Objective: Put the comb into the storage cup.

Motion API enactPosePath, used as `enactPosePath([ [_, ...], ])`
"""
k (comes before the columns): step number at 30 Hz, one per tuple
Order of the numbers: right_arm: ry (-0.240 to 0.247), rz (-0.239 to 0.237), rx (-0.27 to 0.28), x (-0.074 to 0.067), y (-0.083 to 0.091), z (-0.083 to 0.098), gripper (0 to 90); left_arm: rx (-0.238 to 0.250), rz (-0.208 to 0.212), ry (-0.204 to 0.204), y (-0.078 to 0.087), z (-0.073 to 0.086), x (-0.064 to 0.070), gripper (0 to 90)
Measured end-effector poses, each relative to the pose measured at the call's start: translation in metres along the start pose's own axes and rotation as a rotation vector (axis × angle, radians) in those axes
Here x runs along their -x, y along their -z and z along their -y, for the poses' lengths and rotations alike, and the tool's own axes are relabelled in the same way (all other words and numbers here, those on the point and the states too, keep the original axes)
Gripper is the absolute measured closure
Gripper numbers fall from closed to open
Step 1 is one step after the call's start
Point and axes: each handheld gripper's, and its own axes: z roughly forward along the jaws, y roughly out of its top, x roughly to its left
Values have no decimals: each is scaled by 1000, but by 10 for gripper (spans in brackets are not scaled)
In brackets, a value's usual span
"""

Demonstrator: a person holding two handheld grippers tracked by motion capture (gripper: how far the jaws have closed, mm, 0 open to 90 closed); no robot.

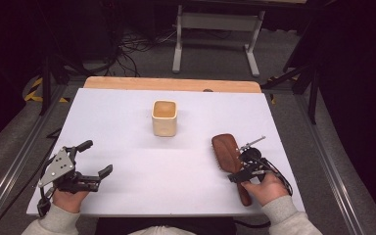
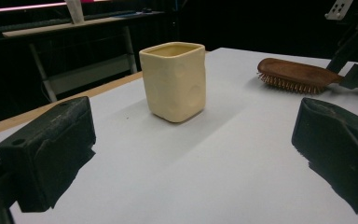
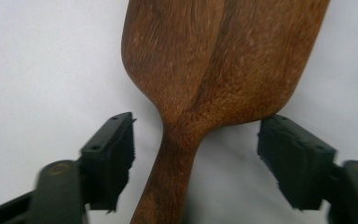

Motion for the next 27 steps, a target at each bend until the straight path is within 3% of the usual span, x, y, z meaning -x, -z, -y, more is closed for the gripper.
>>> enactPosePath([
  [11, -29, -27, -54, 2, -5, -3, 652, -3, 0, -2, 0, 0, 0, 4],
  [14, -26, -6, -71, 1, -5, -3, 710, -4, 2, -5, 0, 0, 0, 4],
  [21, -30, -12, -89, 1, -5, -4, 724, -7, 5, -9, 0, 0, 0, 4],
  [27, -4, 3, -89, 1, -6, -4, 725, -10, 2, -9, 0, 0, 1, 4],
])
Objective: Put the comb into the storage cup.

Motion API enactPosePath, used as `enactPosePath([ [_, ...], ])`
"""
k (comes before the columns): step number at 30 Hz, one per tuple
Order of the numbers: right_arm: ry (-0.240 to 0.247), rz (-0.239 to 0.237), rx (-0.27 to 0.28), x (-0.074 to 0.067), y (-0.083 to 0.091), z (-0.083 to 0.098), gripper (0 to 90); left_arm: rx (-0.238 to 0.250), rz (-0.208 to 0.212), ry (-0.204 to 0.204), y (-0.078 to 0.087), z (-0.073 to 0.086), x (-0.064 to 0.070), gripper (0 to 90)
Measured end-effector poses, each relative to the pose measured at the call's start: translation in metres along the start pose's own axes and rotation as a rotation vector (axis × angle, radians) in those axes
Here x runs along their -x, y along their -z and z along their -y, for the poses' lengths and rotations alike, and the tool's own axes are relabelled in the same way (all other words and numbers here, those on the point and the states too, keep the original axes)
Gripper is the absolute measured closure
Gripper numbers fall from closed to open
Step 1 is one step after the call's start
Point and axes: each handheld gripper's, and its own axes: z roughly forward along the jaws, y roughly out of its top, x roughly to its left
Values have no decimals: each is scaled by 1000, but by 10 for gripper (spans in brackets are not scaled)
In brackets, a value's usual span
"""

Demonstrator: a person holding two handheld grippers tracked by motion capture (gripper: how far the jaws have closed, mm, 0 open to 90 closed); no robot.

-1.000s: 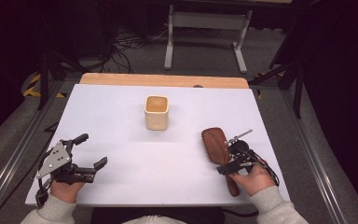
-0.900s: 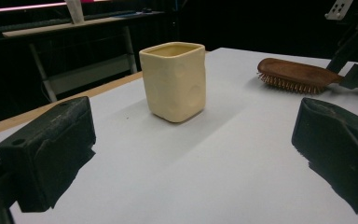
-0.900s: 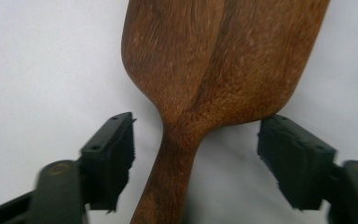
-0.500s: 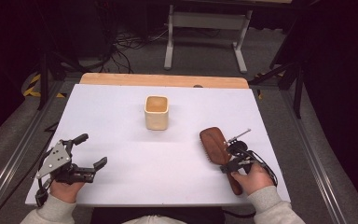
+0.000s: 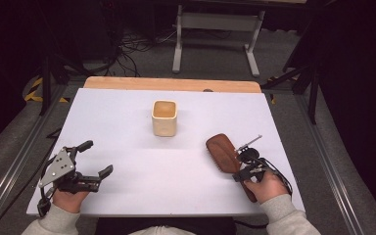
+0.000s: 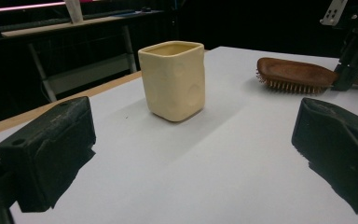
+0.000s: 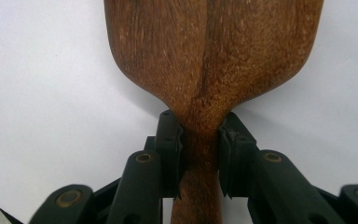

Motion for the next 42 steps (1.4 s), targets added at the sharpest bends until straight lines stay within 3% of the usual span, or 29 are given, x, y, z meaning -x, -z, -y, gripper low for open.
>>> enactPosePath([
  [5, 34, 27, -2, -2, 1, -1, 729, 2, 2, -1, 0, 0, 0, 4],
  [10, 39, 8, 30, 1, 1, 3, 731, 3, 0, 2, -1, 0, 0, 4],
  [15, 106, -7, 66, 1, 2, 4, 734, -3, -4, -7, 0, 0, 0, 4],
  [20, 136, -19, 112, -1, 3, 5, 735, 0, 0, -4, -1, 0, 0, 4],
  [26, 154, -33, 206, -2, 19, 5, 734, -10, 2, -1, -1, 1, 0, 4],
  [27, 165, -16, 235, -3, 22, 5, 734, -6, 2, -2, -2, 1, 0, 4],
  [36, 249, -20, 485, -13, 52, 9, 733, -13, 12, 11, -3, 1, 0, 6],
  [39, 261, -27, 550, -16, 56, 9, 733, -16, 6, 18, -3, 0, 0, 6],
  [41, 275, -31, 609, -19, 59, 9, 733, -6, 24, 33, -3, 0, -2, 2],
  [42, 275, -31, 609, -19, 59, 9, 733, 4, 28, 42, -4, 0, -1, 2],
])
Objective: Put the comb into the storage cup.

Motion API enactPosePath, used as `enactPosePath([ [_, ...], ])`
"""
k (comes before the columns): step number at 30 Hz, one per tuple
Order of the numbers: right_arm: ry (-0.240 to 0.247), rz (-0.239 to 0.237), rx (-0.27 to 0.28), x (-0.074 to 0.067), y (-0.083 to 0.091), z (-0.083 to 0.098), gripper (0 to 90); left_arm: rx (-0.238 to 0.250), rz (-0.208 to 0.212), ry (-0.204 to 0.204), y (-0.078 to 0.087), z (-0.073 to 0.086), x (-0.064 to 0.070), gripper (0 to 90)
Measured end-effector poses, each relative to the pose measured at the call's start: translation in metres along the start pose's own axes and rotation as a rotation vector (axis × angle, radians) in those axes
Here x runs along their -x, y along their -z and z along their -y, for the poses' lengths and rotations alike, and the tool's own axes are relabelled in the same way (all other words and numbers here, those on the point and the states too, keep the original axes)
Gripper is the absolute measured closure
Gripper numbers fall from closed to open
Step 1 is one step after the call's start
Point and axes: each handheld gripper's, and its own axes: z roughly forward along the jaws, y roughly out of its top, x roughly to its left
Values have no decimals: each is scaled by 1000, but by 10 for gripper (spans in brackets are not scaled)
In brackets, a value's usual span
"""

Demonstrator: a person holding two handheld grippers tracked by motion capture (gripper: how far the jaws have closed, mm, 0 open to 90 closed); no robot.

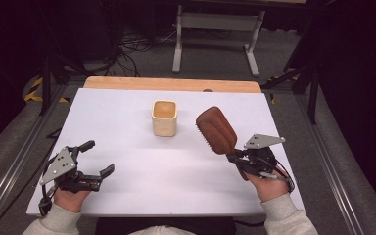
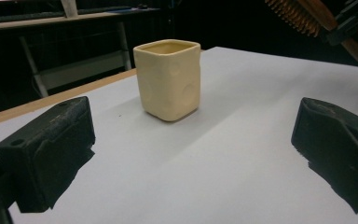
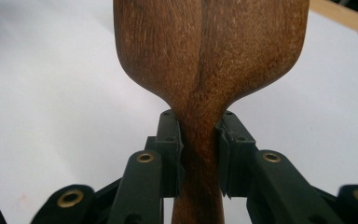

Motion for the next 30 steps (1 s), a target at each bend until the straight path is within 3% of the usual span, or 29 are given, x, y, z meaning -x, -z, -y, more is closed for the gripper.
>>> enactPosePath([
  [2, 30, 15, 57, -5, 1, -2, 733, 10, 25, 4, 0, -1, -1, 2],
  [4, 37, 16, 76, -7, 1, -2, 733, 10, 34, 6, -1, -2, -1, 1],
  [10, 50, -21, 199, -13, -5, -3, 733, 11, 54, -10, -6, -3, -1, 1],
  [16, 70, -73, 302, -17, -18, -7, 733, -14, 84, 23, -9, -8, -3, 0],
  [18, 78, -81, 316, -20, -22, -10, 732, -12, 98, 35, -10, -10, -3, 0],
  [25, 109, -122, 375, -31, -32, -15, 732, -38, 134, 16, -20, -25, 3, 1],
  [30, 128, -135, 375, -37, -37, -17, 732, -42, 172, 10, -33, -40, 9, 2],
])
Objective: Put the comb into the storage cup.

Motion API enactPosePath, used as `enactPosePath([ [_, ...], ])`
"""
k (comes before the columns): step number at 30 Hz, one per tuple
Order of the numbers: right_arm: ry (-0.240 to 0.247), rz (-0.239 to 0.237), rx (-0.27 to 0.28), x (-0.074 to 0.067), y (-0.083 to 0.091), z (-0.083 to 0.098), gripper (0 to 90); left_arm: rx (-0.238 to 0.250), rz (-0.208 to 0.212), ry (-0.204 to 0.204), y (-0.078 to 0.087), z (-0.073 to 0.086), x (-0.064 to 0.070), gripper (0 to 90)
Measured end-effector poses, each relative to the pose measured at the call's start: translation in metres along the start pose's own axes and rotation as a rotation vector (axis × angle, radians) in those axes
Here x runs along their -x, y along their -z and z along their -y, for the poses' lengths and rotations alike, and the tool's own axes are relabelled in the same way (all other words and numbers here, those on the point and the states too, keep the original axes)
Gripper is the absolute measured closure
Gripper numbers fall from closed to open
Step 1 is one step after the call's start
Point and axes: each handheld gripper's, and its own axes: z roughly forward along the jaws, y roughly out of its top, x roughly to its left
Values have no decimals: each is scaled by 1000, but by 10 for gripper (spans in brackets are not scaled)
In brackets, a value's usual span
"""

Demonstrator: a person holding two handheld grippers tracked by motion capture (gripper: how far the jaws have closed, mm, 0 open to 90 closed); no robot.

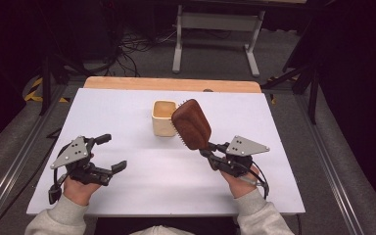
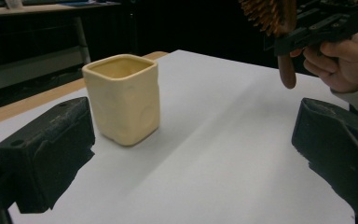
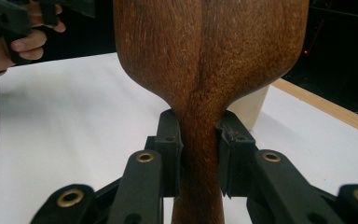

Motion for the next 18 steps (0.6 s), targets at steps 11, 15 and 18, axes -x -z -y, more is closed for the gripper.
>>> enactPosePath([
  [11, 16, -16, 1, -6, -9, 0, 731, -23, 63, -40, -38, -40, 10, 0],
  [15, 22, -21, 5, -7, -11, 0, 732, -32, 79, -51, -53, -49, 11, 0],
  [18, 24, -27, 2, -8, -15, 0, 732, -39, 91, -40, -63, -54, 12, 0],
])
